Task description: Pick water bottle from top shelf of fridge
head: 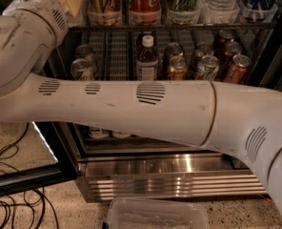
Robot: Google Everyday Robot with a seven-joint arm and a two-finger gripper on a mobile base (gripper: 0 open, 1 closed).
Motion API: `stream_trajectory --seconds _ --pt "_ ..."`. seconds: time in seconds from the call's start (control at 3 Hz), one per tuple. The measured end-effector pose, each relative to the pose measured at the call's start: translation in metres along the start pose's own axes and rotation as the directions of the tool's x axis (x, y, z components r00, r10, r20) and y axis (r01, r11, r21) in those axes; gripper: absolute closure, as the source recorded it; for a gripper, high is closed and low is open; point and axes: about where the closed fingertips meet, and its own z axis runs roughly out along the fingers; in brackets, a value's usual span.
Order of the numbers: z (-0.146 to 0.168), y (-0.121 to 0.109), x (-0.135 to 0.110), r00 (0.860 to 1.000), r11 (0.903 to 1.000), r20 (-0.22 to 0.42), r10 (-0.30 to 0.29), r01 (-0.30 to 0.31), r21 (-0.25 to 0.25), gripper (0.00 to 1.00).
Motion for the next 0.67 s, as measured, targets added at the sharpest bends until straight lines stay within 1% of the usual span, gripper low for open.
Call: stream_trajectory --seconds 0.67 --pt "0.0161 0.0100 -0.0068 1.000 0.9995 0.011 0.016 -0.015 -0.029 0.39"
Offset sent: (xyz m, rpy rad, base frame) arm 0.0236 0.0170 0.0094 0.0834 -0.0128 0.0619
